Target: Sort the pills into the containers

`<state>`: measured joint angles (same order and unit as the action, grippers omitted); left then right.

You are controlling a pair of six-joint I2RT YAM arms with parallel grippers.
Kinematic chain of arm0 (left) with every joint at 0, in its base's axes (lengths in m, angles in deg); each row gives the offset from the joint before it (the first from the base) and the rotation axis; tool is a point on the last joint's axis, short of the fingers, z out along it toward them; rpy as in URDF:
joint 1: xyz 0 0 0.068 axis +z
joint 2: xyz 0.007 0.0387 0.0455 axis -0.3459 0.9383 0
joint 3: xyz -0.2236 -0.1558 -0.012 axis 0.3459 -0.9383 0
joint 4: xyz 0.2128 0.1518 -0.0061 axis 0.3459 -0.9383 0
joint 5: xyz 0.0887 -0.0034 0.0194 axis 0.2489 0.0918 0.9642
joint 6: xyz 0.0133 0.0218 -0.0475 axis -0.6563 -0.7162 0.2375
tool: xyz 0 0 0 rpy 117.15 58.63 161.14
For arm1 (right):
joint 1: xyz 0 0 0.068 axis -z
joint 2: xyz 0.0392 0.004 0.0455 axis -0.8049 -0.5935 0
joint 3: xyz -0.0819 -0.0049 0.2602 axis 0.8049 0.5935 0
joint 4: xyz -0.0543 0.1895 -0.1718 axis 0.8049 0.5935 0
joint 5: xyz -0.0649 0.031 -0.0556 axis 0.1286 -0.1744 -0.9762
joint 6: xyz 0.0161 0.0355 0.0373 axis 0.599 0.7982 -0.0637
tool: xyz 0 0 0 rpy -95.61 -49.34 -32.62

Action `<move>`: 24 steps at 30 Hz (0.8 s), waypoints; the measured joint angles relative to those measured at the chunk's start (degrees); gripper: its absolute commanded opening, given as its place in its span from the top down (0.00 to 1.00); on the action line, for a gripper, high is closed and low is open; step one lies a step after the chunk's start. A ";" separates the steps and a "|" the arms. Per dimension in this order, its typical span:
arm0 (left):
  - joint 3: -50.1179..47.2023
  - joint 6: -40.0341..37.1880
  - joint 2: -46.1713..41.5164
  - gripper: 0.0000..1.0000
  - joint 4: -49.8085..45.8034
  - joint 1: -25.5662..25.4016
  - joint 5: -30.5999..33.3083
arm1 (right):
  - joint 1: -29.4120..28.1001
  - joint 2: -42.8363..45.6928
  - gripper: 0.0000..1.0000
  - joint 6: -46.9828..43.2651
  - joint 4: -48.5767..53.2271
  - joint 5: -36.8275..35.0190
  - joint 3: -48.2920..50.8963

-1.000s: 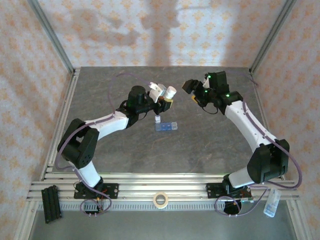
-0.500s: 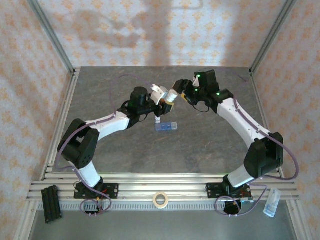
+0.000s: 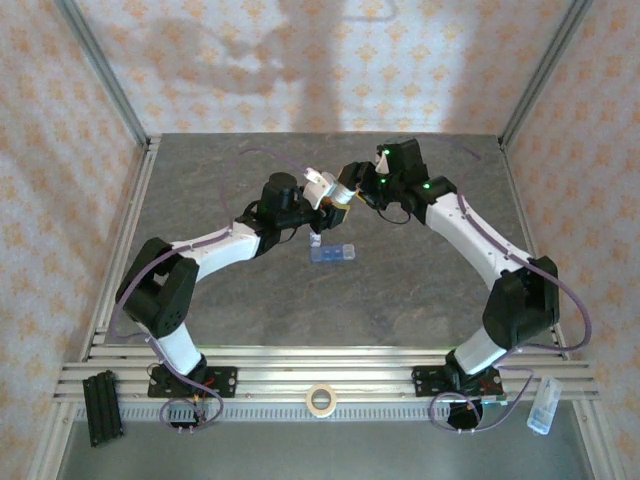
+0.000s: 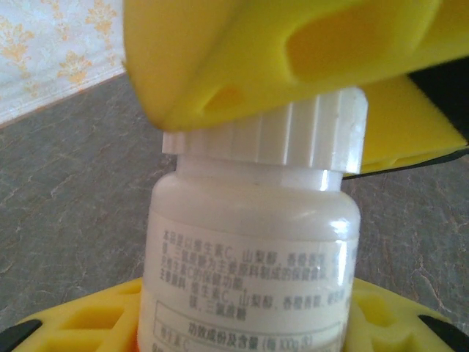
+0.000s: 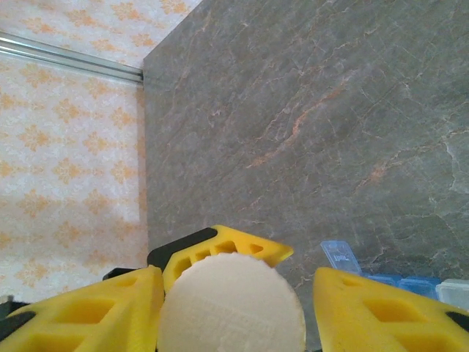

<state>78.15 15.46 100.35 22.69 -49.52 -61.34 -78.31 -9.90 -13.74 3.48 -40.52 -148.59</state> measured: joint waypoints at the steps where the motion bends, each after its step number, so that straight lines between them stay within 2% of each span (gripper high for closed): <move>1: 0.00 0.00 0.00 1.00 0.00 0.00 0.00 | 0.00 -0.15 0.52 -0.20 0.00 0.02 0.00; 7: 0.00 0.46 0.26 1.00 -0.11 0.00 -0.20 | 0.00 -0.42 0.65 -1.92 -0.04 0.15 0.00; 12: -0.02 3.65 0.26 1.00 0.59 0.33 -1.73 | 0.42 -0.13 0.65 -6.67 -1.79 1.14 0.72; 17: -0.52 10.51 0.33 1.00 6.23 1.31 -7.19 | 3.45 2.93 0.63 -12.20 -12.48 10.19 6.80; 19: -0.57 12.55 0.37 1.00 7.89 1.31 -8.52 | 4.50 3.50 0.58 -13.81 -14.34 13.27 7.61; 20: -0.55 13.18 0.37 1.00 8.46 1.31 -8.87 | 4.92 3.54 0.53 -14.43 -14.88 14.60 7.63; 24: -0.52 12.50 0.35 1.00 8.37 1.64 -8.20 | 5.40 3.69 0.21 -16.00 -14.19 16.79 7.67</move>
<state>77.62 27.96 100.70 31.06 -47.88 -69.53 -72.91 -6.21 -29.74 -10.71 -23.74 -140.92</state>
